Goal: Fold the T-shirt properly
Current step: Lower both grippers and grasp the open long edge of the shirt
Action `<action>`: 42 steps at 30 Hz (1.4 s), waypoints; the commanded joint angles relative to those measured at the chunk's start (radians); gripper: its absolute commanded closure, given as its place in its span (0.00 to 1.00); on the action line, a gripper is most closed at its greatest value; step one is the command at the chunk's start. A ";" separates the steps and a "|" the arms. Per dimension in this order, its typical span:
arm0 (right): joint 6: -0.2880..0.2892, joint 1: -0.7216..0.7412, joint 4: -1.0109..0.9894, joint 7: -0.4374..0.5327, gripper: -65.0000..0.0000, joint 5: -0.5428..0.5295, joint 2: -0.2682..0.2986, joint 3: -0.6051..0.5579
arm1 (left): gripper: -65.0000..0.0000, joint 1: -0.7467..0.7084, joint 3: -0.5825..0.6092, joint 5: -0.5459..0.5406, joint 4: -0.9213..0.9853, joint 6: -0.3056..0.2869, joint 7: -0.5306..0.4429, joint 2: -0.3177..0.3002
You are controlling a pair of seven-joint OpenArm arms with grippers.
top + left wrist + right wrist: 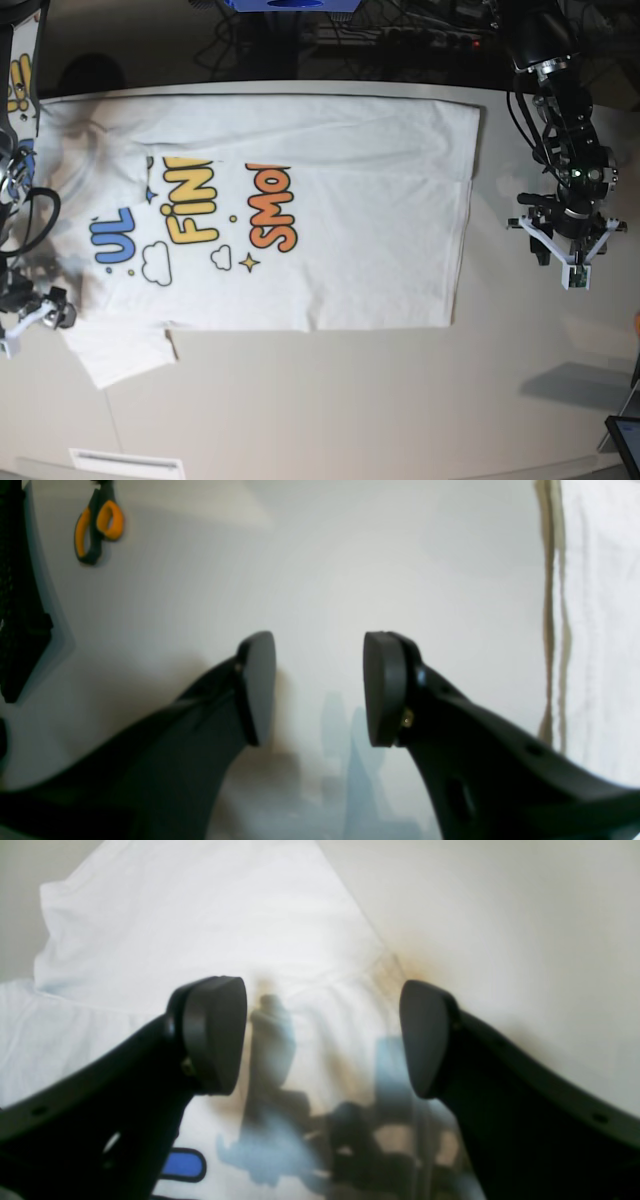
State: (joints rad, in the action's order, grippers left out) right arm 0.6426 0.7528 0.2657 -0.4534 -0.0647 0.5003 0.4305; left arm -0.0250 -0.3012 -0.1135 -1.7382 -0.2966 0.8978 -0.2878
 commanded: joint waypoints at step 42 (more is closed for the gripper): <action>-0.070 0.003 0.019 0.084 0.30 -0.014 -0.009 -0.072 | 0.56 -0.069 -0.089 -0.012 -0.075 0.001 -0.019 -0.037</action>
State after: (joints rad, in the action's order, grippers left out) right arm 0.5674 0.7258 0.2703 -0.3744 -0.0723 0.4728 0.3576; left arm -0.1081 -0.3855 -0.1303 -1.7916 -0.3000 0.8993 -0.3069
